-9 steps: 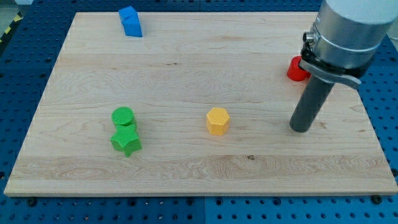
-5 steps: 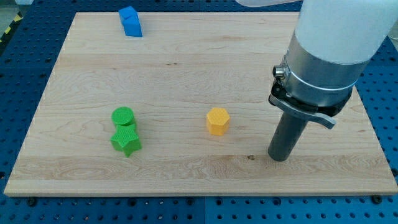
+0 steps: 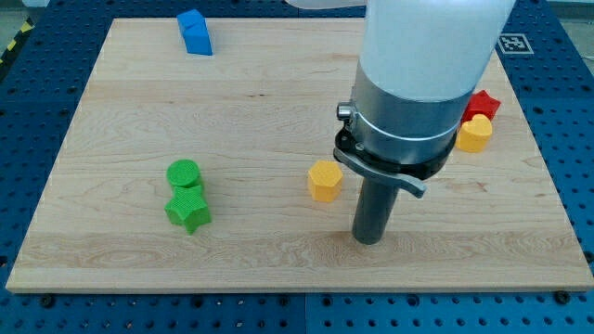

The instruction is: Move yellow hexagon below the red circle

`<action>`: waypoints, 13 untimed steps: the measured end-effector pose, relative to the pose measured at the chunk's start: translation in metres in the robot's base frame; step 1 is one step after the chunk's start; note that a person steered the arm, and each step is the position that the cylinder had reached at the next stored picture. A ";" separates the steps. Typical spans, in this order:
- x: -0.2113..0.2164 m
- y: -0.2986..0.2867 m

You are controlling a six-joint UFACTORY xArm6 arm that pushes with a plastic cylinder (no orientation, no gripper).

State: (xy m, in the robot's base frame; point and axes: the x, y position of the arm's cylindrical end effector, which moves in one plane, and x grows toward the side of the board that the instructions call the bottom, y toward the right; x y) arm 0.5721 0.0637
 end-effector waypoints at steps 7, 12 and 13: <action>-0.019 -0.039; -0.071 -0.052; -0.072 -0.061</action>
State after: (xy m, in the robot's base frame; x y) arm 0.4999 0.0025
